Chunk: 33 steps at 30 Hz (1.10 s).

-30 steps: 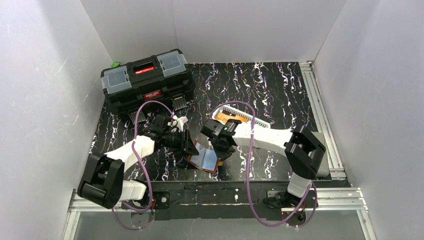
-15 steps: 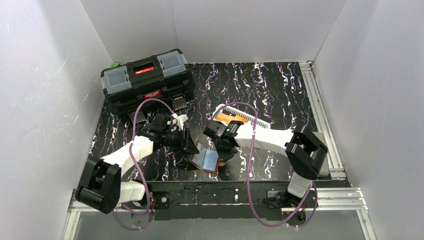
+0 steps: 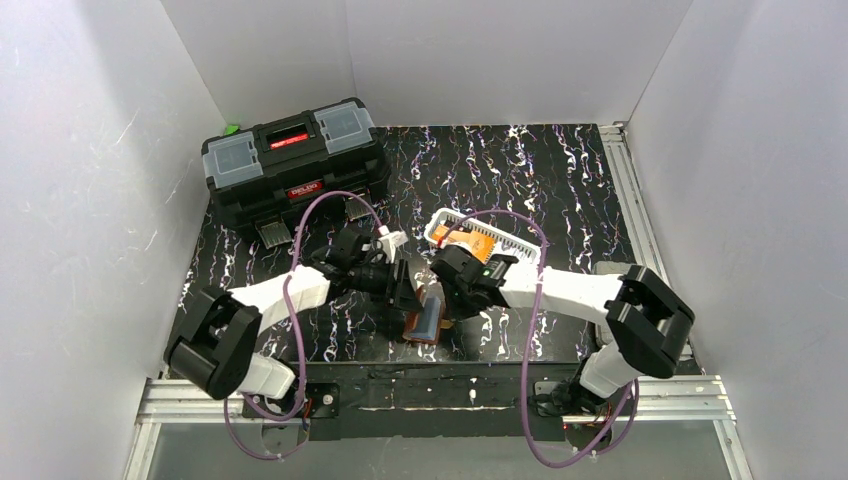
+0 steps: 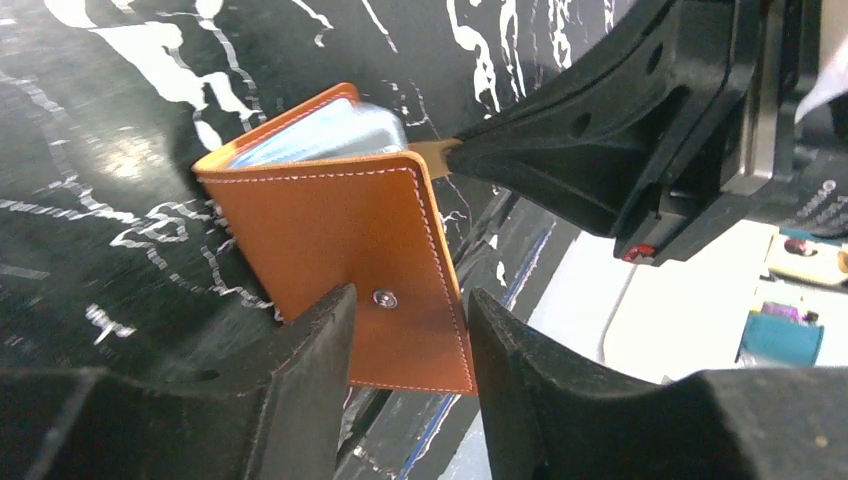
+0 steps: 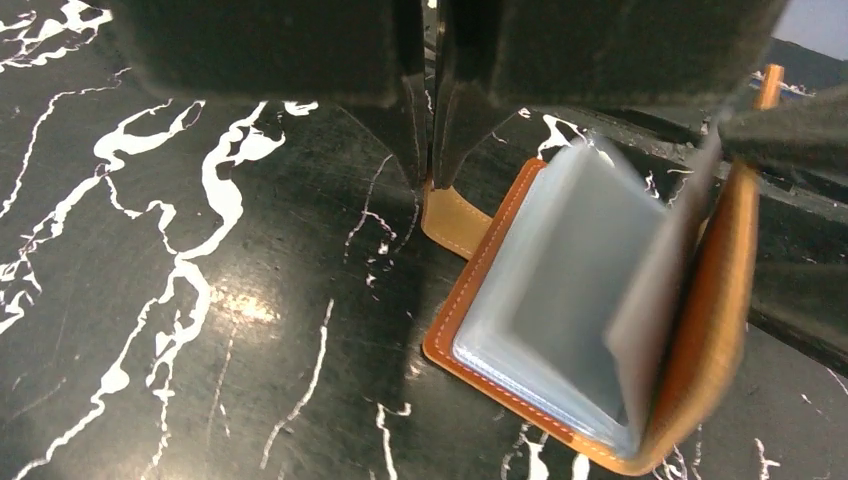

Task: Put the credit cards into the card holder
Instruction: Close the card holder at the center of the board.

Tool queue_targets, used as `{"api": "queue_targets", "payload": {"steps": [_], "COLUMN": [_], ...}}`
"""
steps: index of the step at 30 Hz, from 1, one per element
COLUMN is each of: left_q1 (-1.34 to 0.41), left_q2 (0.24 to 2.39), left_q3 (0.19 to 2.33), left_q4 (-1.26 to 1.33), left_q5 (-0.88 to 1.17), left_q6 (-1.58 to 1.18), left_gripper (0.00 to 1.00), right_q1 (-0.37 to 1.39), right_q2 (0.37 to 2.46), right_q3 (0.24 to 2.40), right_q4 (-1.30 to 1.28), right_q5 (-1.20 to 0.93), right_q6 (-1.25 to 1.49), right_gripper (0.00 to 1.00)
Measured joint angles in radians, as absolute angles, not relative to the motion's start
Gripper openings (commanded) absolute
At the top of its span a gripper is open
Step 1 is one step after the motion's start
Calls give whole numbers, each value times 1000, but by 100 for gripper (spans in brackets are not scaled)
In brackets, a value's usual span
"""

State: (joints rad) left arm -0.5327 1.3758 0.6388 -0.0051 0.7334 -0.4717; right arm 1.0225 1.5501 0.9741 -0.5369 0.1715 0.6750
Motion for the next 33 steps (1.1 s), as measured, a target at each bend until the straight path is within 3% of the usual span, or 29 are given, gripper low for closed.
{"api": "queue_targets", "payload": {"steps": [9,17,27,33], "left_q1": [-611,-652,-802,-889], "left_q2": [1519,1528,1483,1362], "left_q3": [675,748,778,681], "left_q4": [90,-86,-218,-161], "left_q5": [849,871,612,416], "left_q6": [-407,-79,331,490], "left_gripper": [50,44,44,47], "right_q1": [968,916,896,888], "right_q2": [1448,1390,1380,1375], "right_q3": [778,701,690,685], "right_q4": [-376,-266,-193,-174], "right_q5": [116,49,-20,-38], "right_q6": [734,746,749,749], "right_gripper": [1,1,1,1]}}
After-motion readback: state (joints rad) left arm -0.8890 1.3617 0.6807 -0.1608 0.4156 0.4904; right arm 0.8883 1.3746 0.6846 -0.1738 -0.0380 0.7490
